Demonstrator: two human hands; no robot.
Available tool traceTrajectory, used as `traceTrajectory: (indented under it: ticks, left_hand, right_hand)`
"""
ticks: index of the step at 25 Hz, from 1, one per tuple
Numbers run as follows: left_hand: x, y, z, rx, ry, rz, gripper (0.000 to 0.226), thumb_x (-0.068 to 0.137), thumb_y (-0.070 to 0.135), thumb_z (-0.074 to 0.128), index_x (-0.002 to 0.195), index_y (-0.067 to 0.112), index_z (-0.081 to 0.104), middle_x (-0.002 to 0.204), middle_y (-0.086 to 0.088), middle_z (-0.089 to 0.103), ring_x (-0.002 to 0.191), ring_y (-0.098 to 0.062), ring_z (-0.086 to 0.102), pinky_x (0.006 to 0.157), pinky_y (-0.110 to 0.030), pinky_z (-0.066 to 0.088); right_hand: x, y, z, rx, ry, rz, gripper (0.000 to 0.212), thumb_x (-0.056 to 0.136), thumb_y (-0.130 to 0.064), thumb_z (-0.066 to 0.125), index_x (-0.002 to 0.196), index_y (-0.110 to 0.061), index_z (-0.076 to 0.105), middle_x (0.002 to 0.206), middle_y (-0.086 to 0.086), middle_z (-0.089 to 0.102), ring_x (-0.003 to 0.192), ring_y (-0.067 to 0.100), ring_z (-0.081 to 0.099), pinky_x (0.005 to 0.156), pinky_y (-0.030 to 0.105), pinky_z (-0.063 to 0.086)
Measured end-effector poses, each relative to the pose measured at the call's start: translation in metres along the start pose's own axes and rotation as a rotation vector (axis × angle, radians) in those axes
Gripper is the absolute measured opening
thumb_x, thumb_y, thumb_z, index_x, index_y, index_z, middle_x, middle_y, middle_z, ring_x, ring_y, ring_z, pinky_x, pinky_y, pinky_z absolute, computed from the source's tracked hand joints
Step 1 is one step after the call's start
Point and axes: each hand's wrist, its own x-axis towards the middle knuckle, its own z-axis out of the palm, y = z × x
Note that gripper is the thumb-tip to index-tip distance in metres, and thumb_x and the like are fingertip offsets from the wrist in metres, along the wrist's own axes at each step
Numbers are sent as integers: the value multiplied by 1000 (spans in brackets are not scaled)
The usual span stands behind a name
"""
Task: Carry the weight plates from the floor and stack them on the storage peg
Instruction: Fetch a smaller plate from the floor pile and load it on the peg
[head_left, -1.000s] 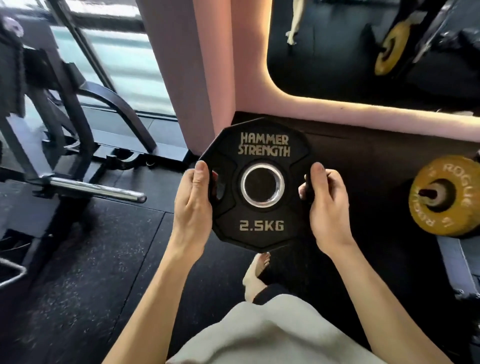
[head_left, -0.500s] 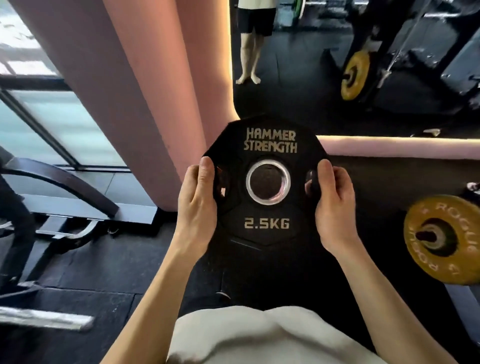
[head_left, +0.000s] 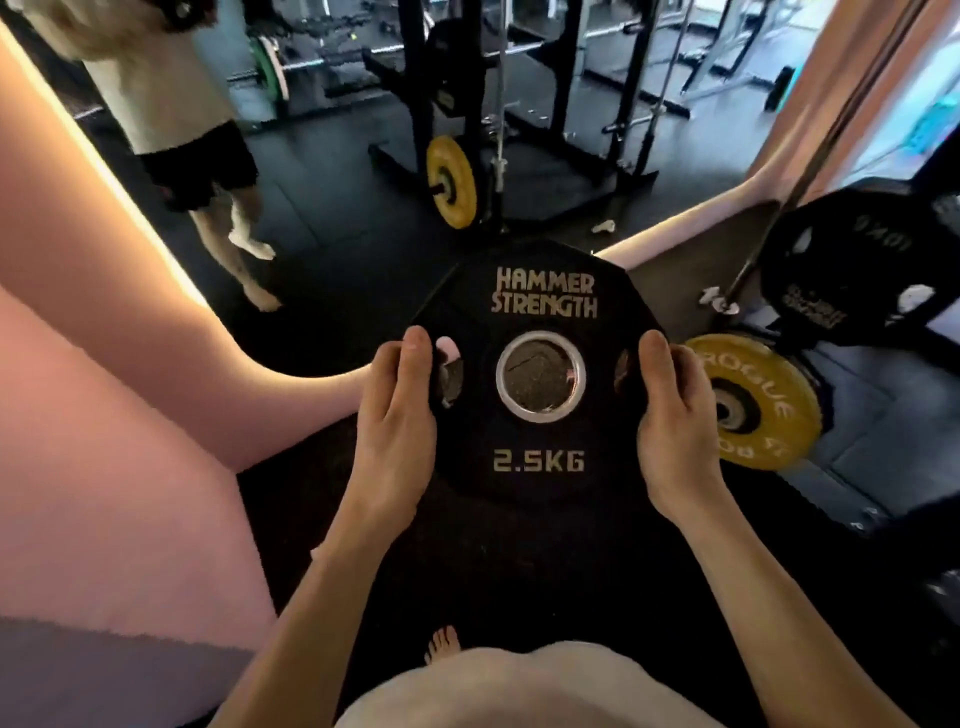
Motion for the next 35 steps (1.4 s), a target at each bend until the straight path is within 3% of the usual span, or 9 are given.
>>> traceTrajectory:
  ticks: [4, 6, 12, 14, 18, 22, 27, 30, 35]
  left_hand:
    - [85, 4, 34, -49, -243, -20, 50, 88, 67, 45, 98, 22, 65, 106, -13, 66, 104, -31, 64, 97, -59, 47]
    - [119, 6, 64, -54, -368, 5, 55, 86, 71, 45, 101, 22, 65, 107, -13, 66, 104, -32, 63, 97, -60, 46]
    - [181, 28, 183, -144, -629, 21, 37, 99, 49, 41, 105, 20, 64, 95, 8, 72, 93, -7, 68, 75, -24, 52]
    - [202, 42, 230, -173, -658, 26, 31, 99, 48, 44, 95, 24, 63, 84, 12, 70, 87, -6, 66, 72, -24, 50]
    - [242, 79, 323, -257, -723, 123, 32, 97, 46, 48, 93, 18, 64, 88, 2, 69, 90, -16, 66, 77, -36, 52]
    - [273, 124, 403, -327, -726, 253, 32, 97, 45, 51, 83, 18, 61, 74, 7, 64, 74, -8, 61, 69, -26, 49]
    - [309, 191, 486, -444, -785, 322, 33, 83, 60, 57, 67, 31, 61, 64, 13, 54, 61, -7, 49, 65, -32, 38]
    - [326, 233, 534, -493, -781, 447, 36, 94, 52, 52, 74, 23, 56, 66, 7, 51, 59, -6, 47, 58, -23, 39]
    - [356, 314, 605, -660, -803, 548, 30, 94, 47, 54, 78, 24, 62, 67, 13, 61, 66, -8, 56, 61, -24, 43]
  right_hand:
    - [42, -12, 0, -23, 248, -43, 45, 87, -62, 50, 91, -19, 61, 91, 2, 64, 89, 20, 62, 85, 39, 52]
    - [63, -15, -11, -29, 370, -54, 38, 90, -59, 50, 90, -22, 61, 89, -1, 65, 88, 17, 62, 86, 40, 52]
    - [136, -35, -66, -38, 607, -111, 33, 83, -71, 51, 77, -39, 59, 86, -1, 63, 84, 17, 61, 85, 44, 52]
    - [168, -47, -92, -37, 642, -160, 34, 88, -66, 51, 82, -33, 57, 86, 1, 62, 82, 17, 61, 82, 43, 52]
    - [237, -84, -145, -71, 721, -251, 38, 87, -62, 50, 83, -25, 55, 73, -10, 61, 73, 9, 60, 71, 34, 51]
    - [297, -133, -191, -93, 777, -391, 36, 88, -57, 49, 80, -23, 55, 61, -14, 59, 62, 4, 56, 64, 31, 46]
    - [358, -196, -236, -131, 825, -541, 33, 97, -47, 48, 84, -17, 53, 57, -14, 57, 58, 3, 53, 58, 26, 45]
    - [397, -238, -264, -181, 870, -638, 32, 98, -46, 47, 81, -19, 52, 57, -15, 57, 56, 1, 53, 58, 23, 45]
    - [451, -315, -301, -250, 909, -796, 36, 98, -46, 46, 91, -13, 57, 65, -9, 59, 56, -1, 55, 51, 15, 45]
